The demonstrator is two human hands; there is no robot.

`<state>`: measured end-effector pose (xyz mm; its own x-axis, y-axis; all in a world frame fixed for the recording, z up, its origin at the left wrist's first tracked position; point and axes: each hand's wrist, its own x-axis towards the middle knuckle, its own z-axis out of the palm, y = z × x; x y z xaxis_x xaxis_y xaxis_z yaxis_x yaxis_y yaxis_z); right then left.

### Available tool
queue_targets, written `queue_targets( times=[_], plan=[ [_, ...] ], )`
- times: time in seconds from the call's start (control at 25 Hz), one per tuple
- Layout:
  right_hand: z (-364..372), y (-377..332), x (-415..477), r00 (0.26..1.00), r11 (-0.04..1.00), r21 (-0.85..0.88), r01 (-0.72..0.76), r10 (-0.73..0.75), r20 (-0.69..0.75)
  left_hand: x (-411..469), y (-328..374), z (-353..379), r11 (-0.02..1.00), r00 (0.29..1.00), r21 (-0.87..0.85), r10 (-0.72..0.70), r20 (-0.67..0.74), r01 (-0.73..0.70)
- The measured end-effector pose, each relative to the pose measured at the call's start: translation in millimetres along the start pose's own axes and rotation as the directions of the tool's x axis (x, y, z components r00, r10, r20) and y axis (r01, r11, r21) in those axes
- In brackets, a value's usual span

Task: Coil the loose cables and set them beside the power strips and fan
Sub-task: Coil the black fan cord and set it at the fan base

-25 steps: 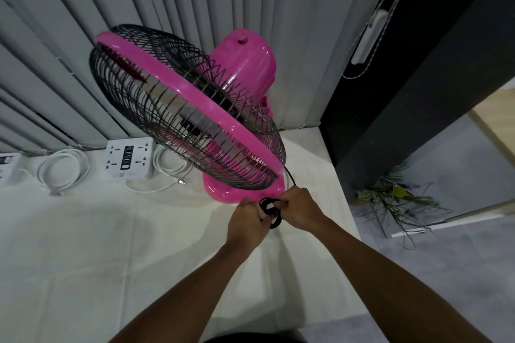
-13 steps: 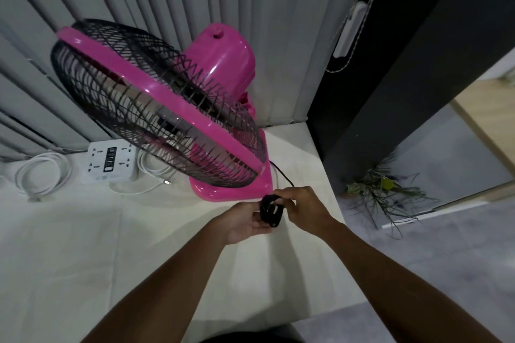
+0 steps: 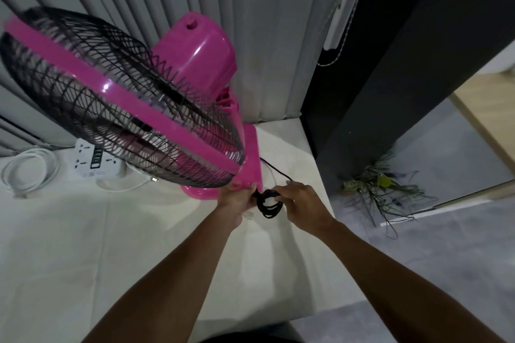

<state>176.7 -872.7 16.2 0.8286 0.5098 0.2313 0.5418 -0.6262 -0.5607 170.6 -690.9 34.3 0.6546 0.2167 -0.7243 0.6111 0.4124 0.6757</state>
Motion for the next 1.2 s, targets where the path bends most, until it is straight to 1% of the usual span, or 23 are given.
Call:
queue_targets(
  times=[0.08, 0.12, 0.16, 0.24, 0.32, 0.36, 0.4, 0.44, 0.52, 0.56, 0.68, 0.76, 0.8, 0.84, 0.88, 0.92, 0.96, 1.0, 1.04, 1.08, 1.12, 1.16, 1.2],
  plan=[
    [-3.6, 4.2, -2.1, 0.999, 1.0, -0.009, 0.028, -0.029, -0.03, -3.1, -7.6, -1.0, 0.989, 0.983, 0.124, -0.104, 0.15, 0.086],
    [-5.4, 7.2, -4.5, 0.998, 0.999, -0.017, 0.044, -0.045, -0.045, -2.8, -12.5, -2.9, 0.973, 0.963, 0.189, -0.171, 0.207, 0.131],
    [-6.9, 10.5, -7.8, 0.996, 0.997, -0.03, 0.066, -0.067, -0.057, -1.9, -18.7, -4.5, 0.958, 0.939, 0.218, -0.238, 0.248, 0.185],
    [-8.1, 14.7, -15.2, 0.99, 0.991, -0.057, 0.123, -0.126, -0.056, -0.7, -30.6, -5.3, 0.919, 0.875, 0.236, -0.377, 0.304, 0.314],
    [-9.3, 22.6, -21.5, 0.982, 0.981, -0.093, 0.168, -0.174, -0.067, -0.4, -41.3, -2.5, 0.861, 0.78, 0.221, -0.508, 0.365, 0.458],
    [-9.3, 28.0, -25.3, 0.98, 0.978, -0.115, 0.175, -0.184, -0.076, -0.5, -46.1, 0.0, 0.84, 0.74, 0.202, -0.539, 0.402, 0.503],
    [-8.3, 32.9, -29.8, 0.978, 0.975, -0.132, 0.181, -0.193, -0.081, 0.7, -50.8, 2.6, 0.836, 0.72, 0.177, -0.54, 0.436, 0.52],
    [-6.9, 37.0, -34.8, 0.974, 0.97, -0.145, 0.194, -0.208, -0.088, 2.4, -54.5, 5.0, 0.847, 0.725, 0.147, -0.516, 0.457, 0.511],
    [-4.6, 45.7, -42.8, 0.963, 0.958, -0.164, 0.235, -0.253, -0.097, 4.8, -58.3, 9.5, 0.879, 0.768, 0.105, -0.459, 0.446, 0.464],
    [-3.9, 50.2, -46.4, 0.958, 0.951, -0.175, 0.256, -0.274, -0.085, 6.4, -59.7, 10.9, 0.899, 0.796, 0.112, -0.428, 0.428, 0.423],
    [-1.3, 58.1, -57.2, 0.958, 0.942, -0.18, 0.284, -0.284, 0.029, 11.1, -63.1, 15.0, 0.959, 0.899, 0.195, -0.265, 0.348, 0.207],
    [1.4, 60.1, -61.7, 0.969, 0.964, -0.105, 0.242, -0.236, 0.071, 14.6, -66.0, 19.6, 0.967, 0.957, 0.251, -0.112, 0.268, 0.043],
    [3.0, 60.4, -61.9, 0.982, 0.983, -0.02, 0.182, -0.181, 0.057, 16.3, -66.7, 22.0, 0.959, 0.975, 0.282, -0.032, 0.222, -0.032],
    [5.1, 60.1, -60.2, 0.995, 0.992, 0.087, 0.093, -0.095, 0.019, 17.9, -66.8, 23.8, 0.943, 0.983, 0.32, 0.039, 0.178, -0.095],
    [7.6, 60.9, -56.3, 0.999, 0.98, 0.198, -0.023, 0.029, -0.026, 20.2, -66.7, 25.0, 0.92, 0.985, 0.366, 0.098, 0.141, -0.144],
    [9.8, 61.6, -48.4, 0.98, 0.946, 0.281, -0.161, 0.187, -0.069, 22.6, -66.1, 25.6, 0.888, 0.982, 0.42, 0.151, 0.117, -0.187],
    [13.2, 64.0, -37.7, 0.932, 0.896, 0.318, -0.309, 0.352, -0.086, 25.2, -65.3, 25.7, 0.85, 0.974, 0.474, 0.2, 0.11, -0.228],
    [16.1, 67.5, -26.8, 0.867, 0.837, 0.298, -0.46, 0.495, -0.052, 26.9, -63.5, 26.2, 0.81, 0.962, 0.52, 0.243, 0.121, -0.27],
    [19.9, 72.4, -15.5, 0.803, 0.782, 0.217, -0.584, 0.595, 0.019, 28.4, -61.6, 27.2, 0.769, 0.948, 0.557, 0.282, 0.145, -0.314],
    [26.1, 78.5, -6.9, 0.761, 0.759, 0.069, -0.648, 0.642, 0.092, 30.5, -58.9, 28.2, 0.717, 0.93, 0.595, 0.32, 0.182, -0.363],
    [31.6, 84.5, -1.6, 0.729, 0.746, -0.067, -0.663, 0.663, 0.169, 32.9, -55.9, 29.7, 0.65, 0.906, 0.636, 0.354, 0.232, -0.417],
    [34.2, 90.2, 2.0, 0.699, 0.732, -0.137, -0.668, 0.679, 0.224, 35.9, -51.7, 32.1, 0.568, 0.88, 0.679, 0.382, 0.282, -0.464],
    [33.9, 93.5, 4.8, 0.685, 0.725, -0.152, -0.671, 0.686, 0.245, 39.5, -46.8, 34.4, 0.48, 0.857, 0.724, 0.406, 0.317, -0.495]
  ],
)
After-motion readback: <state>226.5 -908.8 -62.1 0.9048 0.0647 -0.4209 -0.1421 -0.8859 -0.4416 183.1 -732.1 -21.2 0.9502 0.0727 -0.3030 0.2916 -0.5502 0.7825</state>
